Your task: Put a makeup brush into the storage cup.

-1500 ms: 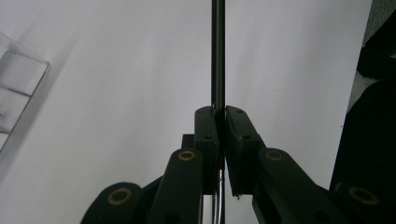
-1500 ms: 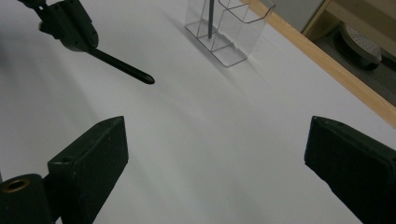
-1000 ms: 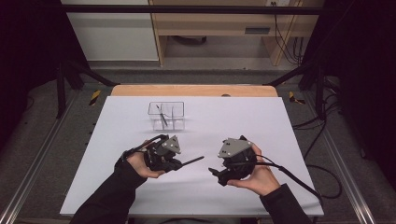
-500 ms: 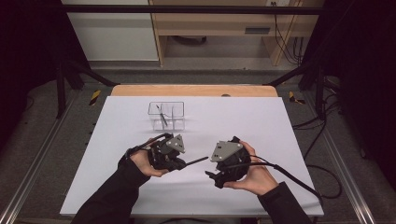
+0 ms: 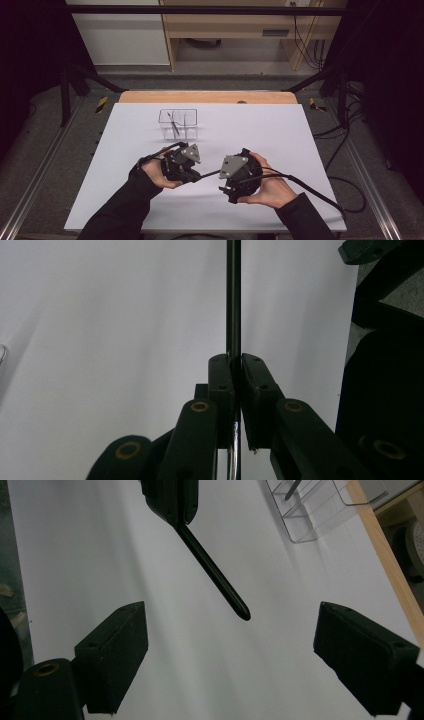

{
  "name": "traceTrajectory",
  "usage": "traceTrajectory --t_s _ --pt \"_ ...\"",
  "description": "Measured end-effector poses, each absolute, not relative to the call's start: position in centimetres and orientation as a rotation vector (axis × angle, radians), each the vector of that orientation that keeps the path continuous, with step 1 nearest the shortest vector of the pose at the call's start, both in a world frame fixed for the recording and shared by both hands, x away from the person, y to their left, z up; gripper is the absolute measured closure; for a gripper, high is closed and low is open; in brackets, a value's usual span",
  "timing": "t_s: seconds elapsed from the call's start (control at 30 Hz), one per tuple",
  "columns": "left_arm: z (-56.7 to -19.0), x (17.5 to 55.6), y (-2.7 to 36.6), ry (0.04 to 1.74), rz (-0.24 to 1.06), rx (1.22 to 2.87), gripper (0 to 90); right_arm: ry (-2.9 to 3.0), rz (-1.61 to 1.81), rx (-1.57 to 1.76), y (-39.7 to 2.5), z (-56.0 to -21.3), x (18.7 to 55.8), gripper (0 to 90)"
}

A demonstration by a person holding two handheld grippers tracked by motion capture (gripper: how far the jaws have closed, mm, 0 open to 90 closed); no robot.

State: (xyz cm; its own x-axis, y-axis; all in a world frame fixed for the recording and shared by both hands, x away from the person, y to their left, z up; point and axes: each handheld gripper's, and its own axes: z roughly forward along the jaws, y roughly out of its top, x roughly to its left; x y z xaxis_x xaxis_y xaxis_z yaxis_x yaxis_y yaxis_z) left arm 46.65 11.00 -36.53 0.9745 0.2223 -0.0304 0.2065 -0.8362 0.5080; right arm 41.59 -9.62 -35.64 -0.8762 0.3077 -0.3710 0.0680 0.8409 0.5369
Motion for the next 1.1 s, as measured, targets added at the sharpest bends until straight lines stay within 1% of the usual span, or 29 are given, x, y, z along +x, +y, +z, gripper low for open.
traceTrajectory --t_s 0.13,0.27,0.5,0.7,0.93,1.1 --pt "-36.6 46.7 10.9 0.303 0.025 2.592 84.2 2.571 0.714 0.241 -9.3 -35.6 41.5 16.6" --pt "-36.6 46.7 10.8 0.307 0.016 2.583 84.2 2.571 0.691 0.218 -9.1 -35.7 41.4 20.8" --pt "-36.5 46.7 10.5 0.301 0.001 2.584 84.2 2.587 0.653 0.174 -8.6 -35.8 41.4 23.6" --pt "-36.6 46.7 10.2 0.299 -0.011 2.588 84.2 2.591 0.632 0.137 -8.4 -36.0 41.4 29.5" --pt "-36.3 46.5 10.0 0.291 -0.015 2.582 84.2 2.59 0.602 0.079 -8.1 -36.2 41.3 33.0" --pt "-36.1 46.5 9.9 0.286 -0.024 2.593 84.2 2.586 0.609 0.062 -8.1 -36.2 41.2 38.5"
